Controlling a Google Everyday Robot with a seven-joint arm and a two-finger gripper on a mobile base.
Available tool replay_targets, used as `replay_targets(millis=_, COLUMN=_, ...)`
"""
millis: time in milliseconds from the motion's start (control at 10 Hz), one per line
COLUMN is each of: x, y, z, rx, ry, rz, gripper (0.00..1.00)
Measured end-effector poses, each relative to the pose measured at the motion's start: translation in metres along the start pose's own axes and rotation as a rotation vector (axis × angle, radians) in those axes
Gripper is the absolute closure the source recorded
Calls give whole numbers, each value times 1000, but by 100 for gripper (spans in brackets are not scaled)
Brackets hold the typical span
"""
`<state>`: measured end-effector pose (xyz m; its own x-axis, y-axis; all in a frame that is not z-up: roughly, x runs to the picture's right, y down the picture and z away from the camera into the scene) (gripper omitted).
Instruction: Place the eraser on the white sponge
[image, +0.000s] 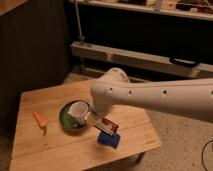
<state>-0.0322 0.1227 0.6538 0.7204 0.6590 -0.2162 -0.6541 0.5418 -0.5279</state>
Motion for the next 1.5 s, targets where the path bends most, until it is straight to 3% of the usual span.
replay_targets(millis=200, x=18, y=-13, z=16, rx=-17, ry=8, rz=70, gripper=100)
replay_targets(millis=600, x=42, y=-9, z=70, rx=-97, ry=4, rz=114, gripper=100)
replay_targets(millis=1000, x=66, y=-15, z=91, rx=-132, ry=-11, rz=157, gripper=100)
replay_targets(millis=1500, x=66, y=-23, z=114, rx=-175, ry=-25, rz=171, gripper=100)
